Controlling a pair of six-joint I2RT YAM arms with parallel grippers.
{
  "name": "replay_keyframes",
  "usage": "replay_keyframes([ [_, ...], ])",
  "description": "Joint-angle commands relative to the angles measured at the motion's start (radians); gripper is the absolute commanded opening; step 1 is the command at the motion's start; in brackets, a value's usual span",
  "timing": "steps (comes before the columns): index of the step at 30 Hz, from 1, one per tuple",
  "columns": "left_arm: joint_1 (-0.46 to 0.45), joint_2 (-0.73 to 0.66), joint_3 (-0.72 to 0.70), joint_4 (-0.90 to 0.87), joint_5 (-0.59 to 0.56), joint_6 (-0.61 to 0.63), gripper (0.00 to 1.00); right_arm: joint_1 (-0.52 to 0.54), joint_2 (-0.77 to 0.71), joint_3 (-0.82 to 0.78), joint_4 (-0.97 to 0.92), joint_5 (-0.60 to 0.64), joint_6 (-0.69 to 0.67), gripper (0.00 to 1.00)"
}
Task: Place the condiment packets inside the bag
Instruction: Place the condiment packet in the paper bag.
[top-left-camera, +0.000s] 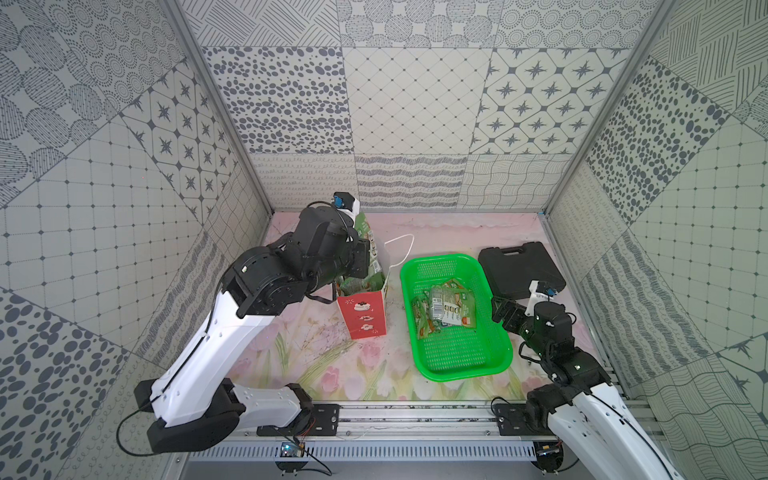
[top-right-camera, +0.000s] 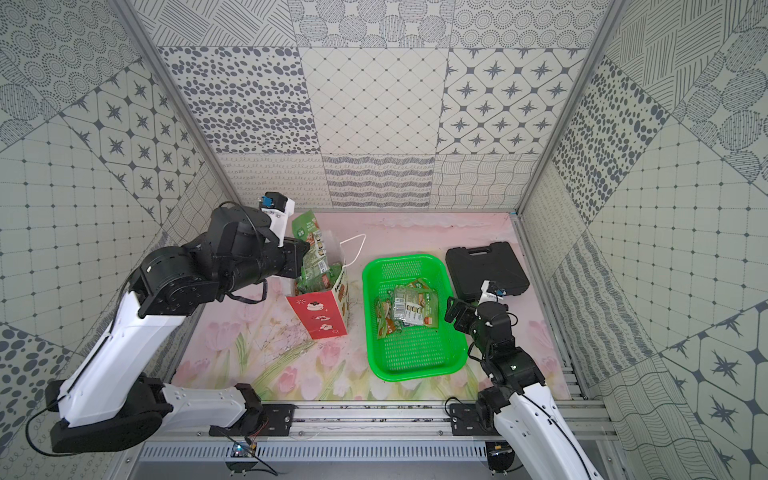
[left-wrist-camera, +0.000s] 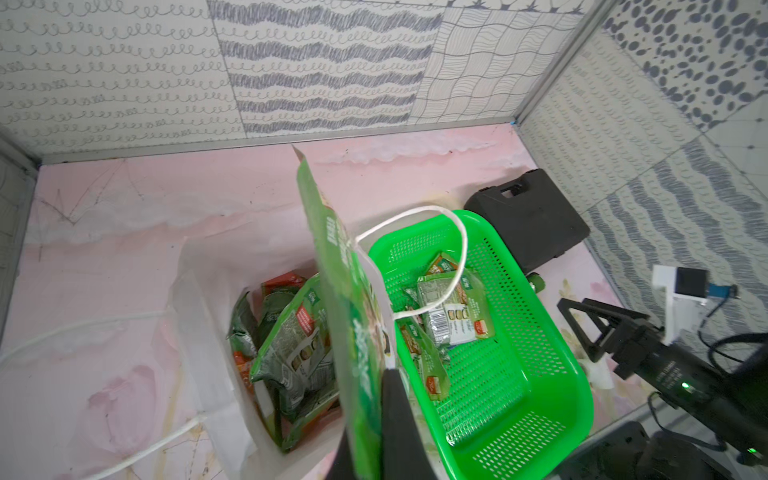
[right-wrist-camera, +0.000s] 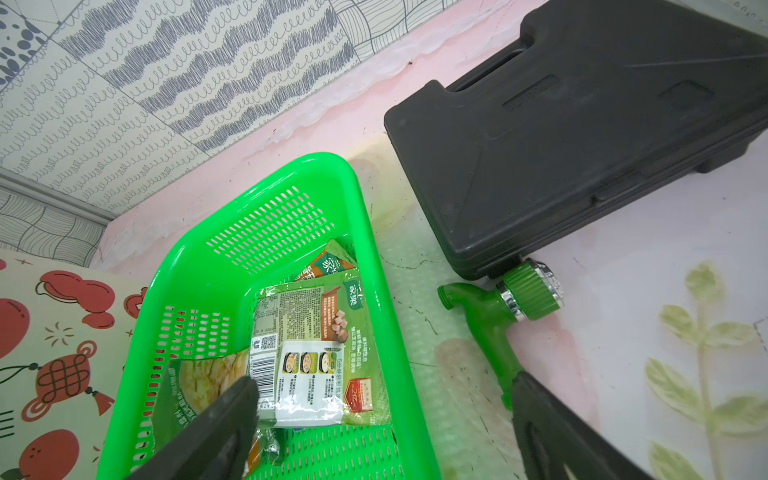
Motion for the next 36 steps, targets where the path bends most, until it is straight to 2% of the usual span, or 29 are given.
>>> replay_keyframes([
  [1,0.112,0.062,0.023,-0.115,0.012,0.043,0.00,-0.004,0.003,-0.011,0.055,-0.013,-0.015,0.97],
  [9,0.246,0.190,0.032,-0.247,0.174,0.040,0.00,-0.003,0.003,-0.017,0.073,-0.044,-0.044,0.97],
  [14,0.251,0.250,0.030,-0.345,0.186,0.048,0.00,-0.002,0.009,-0.031,0.119,-0.124,-0.089,0.97],
  [19,0.251,0.232,-0.002,-0.363,0.219,0.047,0.00,0.020,0.064,-0.034,0.171,-0.196,-0.116,0.97],
  [23,0.248,0.226,-0.011,-0.375,0.229,0.041,0.17,0.109,0.159,-0.027,0.228,-0.177,-0.148,0.97],
  [27,0.235,0.213,-0.008,-0.367,0.237,0.039,0.47,0.257,0.274,0.013,0.252,-0.089,-0.205,0.97],
  [29,0.229,0.197,-0.007,-0.350,0.253,0.035,0.56,0.301,0.339,0.039,0.254,-0.087,-0.223,0.96],
  [33,0.222,0.136,-0.032,-0.265,0.329,0.034,0.65,0.310,0.426,0.074,0.261,-0.169,-0.227,0.92],
  [36,0.220,0.086,-0.080,-0.181,0.369,0.034,0.67,0.312,0.447,0.075,0.307,-0.249,-0.210,0.89],
])
